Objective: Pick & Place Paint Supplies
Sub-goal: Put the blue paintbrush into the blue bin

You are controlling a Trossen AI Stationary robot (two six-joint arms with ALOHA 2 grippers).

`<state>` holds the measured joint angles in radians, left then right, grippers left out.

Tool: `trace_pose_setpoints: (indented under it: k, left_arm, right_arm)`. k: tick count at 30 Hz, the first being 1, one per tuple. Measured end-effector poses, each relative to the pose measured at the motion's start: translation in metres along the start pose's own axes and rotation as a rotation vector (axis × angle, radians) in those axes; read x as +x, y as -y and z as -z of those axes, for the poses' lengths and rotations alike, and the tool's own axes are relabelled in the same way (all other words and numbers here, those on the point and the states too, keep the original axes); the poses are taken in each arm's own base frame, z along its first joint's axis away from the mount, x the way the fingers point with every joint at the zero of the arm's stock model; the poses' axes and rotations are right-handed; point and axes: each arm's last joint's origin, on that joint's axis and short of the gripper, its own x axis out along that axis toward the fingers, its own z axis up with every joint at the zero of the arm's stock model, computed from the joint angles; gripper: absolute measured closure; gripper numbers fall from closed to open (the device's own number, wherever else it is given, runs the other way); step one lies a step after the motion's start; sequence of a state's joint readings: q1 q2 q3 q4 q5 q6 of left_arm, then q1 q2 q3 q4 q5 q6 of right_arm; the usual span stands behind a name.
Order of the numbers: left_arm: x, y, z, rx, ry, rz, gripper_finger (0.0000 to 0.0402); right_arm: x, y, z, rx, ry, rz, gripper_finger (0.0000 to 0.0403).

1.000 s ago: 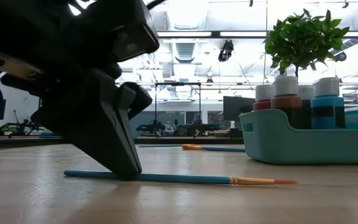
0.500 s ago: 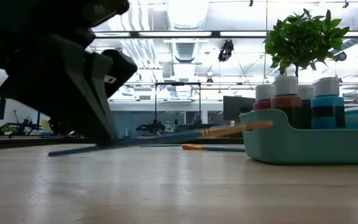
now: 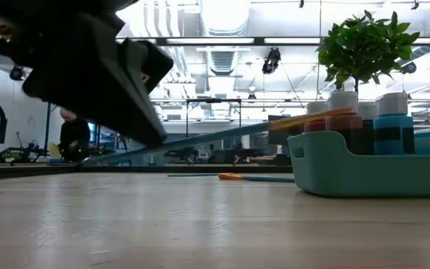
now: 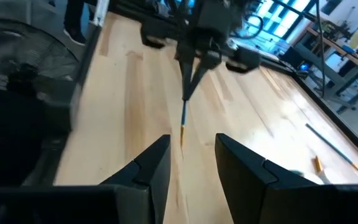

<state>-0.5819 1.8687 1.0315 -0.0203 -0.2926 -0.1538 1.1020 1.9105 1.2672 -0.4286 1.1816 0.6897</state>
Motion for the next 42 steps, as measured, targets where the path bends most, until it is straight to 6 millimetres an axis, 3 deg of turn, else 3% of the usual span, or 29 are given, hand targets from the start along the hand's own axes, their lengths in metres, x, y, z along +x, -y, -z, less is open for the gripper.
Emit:
trace_pose_setpoints:
  k: [4, 9, 18, 28, 32, 42]
  left_arm:
    - [-0.002, 0.001, -0.008, 0.013, 0.036, -0.016, 0.0401]
    - [-0.005, 0.004, -0.019, 0.033, 0.093, -0.005, 0.0401]
    - [-0.003, 0.001, -0.016, 0.104, 0.062, -0.014, 0.0382]
    - [0.027, -0.050, -0.002, 0.142, -0.079, -0.065, 0.0274]
    - [0.030, -0.068, 0.002, 0.096, -0.132, -0.020, 0.0269]
    - [0.033, -0.083, 0.005, 0.058, -0.162, 0.023, 0.0272]
  right_arm:
    - [0.009, -0.006, 0.008, -0.002, 0.016, 0.020, 0.0280]
    - [0.009, -0.010, 0.004, -0.024, 0.042, 0.011, 0.0280]
    - [0.008, -0.010, -0.003, -0.038, 0.048, 0.006, 0.0280]
    - [0.006, -0.011, -0.009, -0.054, 0.055, 0.002, 0.0280]
    - [0.004, -0.012, -0.008, -0.056, 0.057, -0.005, 0.0280]
    - [0.002, -0.013, -0.008, -0.059, 0.059, -0.009, 0.0280]
